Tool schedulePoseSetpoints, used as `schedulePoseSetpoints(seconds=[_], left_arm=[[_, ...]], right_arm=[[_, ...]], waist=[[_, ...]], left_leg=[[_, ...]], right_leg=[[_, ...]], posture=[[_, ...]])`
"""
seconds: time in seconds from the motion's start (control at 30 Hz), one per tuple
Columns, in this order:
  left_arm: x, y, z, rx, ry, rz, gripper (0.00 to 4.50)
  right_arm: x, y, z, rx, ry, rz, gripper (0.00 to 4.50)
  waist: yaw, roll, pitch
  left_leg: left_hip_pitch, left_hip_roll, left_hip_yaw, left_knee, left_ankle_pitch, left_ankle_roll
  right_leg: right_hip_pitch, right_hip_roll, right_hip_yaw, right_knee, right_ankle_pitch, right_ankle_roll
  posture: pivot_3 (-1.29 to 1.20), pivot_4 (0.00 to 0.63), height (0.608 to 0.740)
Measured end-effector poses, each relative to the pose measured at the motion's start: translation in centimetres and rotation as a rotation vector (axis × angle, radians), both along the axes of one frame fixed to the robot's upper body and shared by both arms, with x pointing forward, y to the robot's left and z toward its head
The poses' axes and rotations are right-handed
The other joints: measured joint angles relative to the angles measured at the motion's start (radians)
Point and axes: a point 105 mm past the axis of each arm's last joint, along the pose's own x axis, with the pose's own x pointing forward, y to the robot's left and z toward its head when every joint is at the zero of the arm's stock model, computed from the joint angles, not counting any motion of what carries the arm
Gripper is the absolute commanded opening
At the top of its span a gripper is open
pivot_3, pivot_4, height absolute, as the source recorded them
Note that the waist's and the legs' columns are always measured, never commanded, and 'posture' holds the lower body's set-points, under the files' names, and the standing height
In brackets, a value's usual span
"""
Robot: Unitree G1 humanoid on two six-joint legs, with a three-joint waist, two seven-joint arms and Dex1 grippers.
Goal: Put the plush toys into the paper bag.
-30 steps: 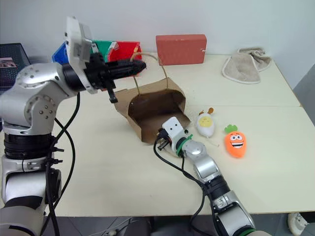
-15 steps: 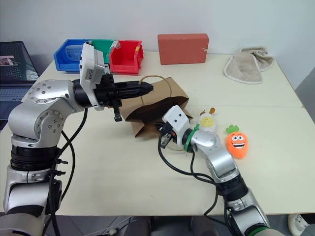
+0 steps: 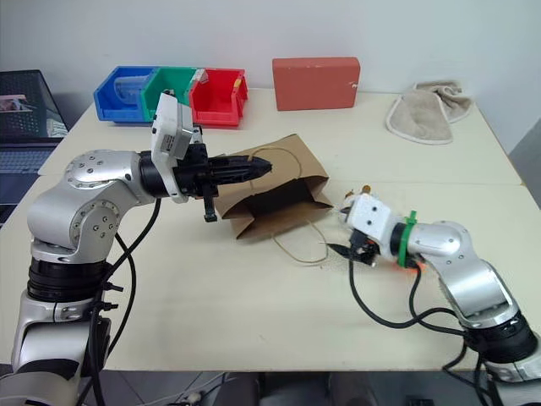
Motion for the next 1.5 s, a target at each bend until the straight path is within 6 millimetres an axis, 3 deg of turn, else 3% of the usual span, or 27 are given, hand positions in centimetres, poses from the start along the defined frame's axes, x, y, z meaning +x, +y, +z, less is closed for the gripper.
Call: schedulePoseSetpoints(seconds=[0.1, 0.2, 0.5, 0.67, 0.77, 0.87, 0.97, 1.03, 1.17, 1.5], left_arm=[[-0.1, -0.1, 0.3, -0.006, -0.006, -0.009, 0.00], [-0.1, -0.2, 0.4, -0.007, -0.002, -0.011, 0.00], [-0.1, 0.0, 0.2, 0.001, 0.012, -0.003, 0.00], [-0.3, 0.0, -0.1, -0.002, 0.028, -0.013, 0.00], [-0.4, 0.1, -0.2, 0.000, 0.039, -0.012, 0.00], [-0.4, 0.1, -0.2, 0.000, 0.041, -0.015, 0.00], [-0.5, 0.1, -0.2, -0.002, 0.043, -0.020, 0.00], [-0.5, 0.1, -0.2, -0.004, 0.045, -0.026, 0.00], [-0.7, -0.3, 0.1, -0.014, 0.049, -0.052, 0.00], [-0.9, -0.3, 0.9, -0.059, 0.063, -0.062, 0.00]], right_arm=[[1.0, -0.7, -1.7, -0.053, -0.010, -0.034, 3.91], [2.2, -1.3, -2.8, -0.113, -0.056, -0.071, 3.31], [4.2, -1.8, -2.3, -0.189, -0.201, -0.088, 0.05], [3.5, -2.4, -1.7, -0.180, -0.174, -0.049, 0.02], [1.1, -2.9, 0.1, -0.174, -0.086, 0.056, 0.02], [-1.8, -1.8, 3.1, -0.130, -0.041, 0.193, 0.02], [-4.0, 0.0, 4.4, -0.042, 0.025, 0.290, 0.02], [-4.4, 1.0, 4.9, 0.013, 0.045, 0.315, 0.02], [-2.9, 4.6, 6.0, 0.127, -0.014, 0.330, 0.02], [2.8, 9.9, 4.0, 0.149, -0.087, 0.223, 0.02]], waist=[[-0.004, 0.000, 0.000], [-0.004, 0.000, 0.000], [0.000, 0.000, 0.000], [0.001, 0.000, 0.000], [0.006, 0.002, 0.001], [0.007, 0.002, 0.001], [0.004, 0.002, 0.001], [0.002, 0.002, 0.001], [-0.002, 0.001, 0.000], [0.001, 0.001, 0.000]], left_leg=[[0.000, 0.000, 0.000, 0.000, 0.000, 0.000], [0.000, 0.000, 0.000, 0.000, 0.000, 0.000], [0.000, 0.000, 0.000, 0.001, 0.000, 0.000], [0.000, 0.000, 0.000, 0.001, 0.000, 0.000], [0.000, 0.000, 0.000, 0.000, 0.000, 0.000], [0.000, 0.000, -0.001, 0.000, 0.000, 0.000], [0.001, 0.000, -0.001, 0.001, 0.000, 0.000], [0.001, 0.000, -0.001, 0.002, 0.000, 0.000], [0.002, 0.001, -0.001, 0.003, 0.001, 0.000], [-0.001, 0.000, -0.002, 0.000, 0.002, -0.003]], right_leg=[[0.000, 0.000, 0.000, 0.000, 0.000, 0.000], [0.000, 0.000, 0.000, 0.000, 0.000, 0.000], [0.000, 0.000, 0.000, 0.001, 0.000, 0.000], [0.000, 0.000, 0.000, 0.001, 0.000, 0.000], [0.000, -0.001, 0.000, 0.000, 0.000, 0.000], [0.001, 0.000, -0.001, 0.000, 0.000, 0.000], [0.002, 0.000, -0.001, 0.000, 0.000, 0.000], [0.002, 0.000, -0.001, 0.000, 0.000, 0.000], [0.003, 0.000, -0.001, 0.001, 0.000, 0.000], [-0.001, 0.000, -0.002, 0.001, 0.000, 0.000]], posture=[[0.00, 0.150, 0.740], [0.00, 0.150, 0.740], [0.00, 0.150, 0.740], [0.00, 0.150, 0.740], [0.00, 0.150, 0.740], [0.00, 0.150, 0.740], [0.00, 0.150, 0.740], [0.00, 0.150, 0.740], [0.00, 0.150, 0.740], [0.00, 0.150, 0.740]])
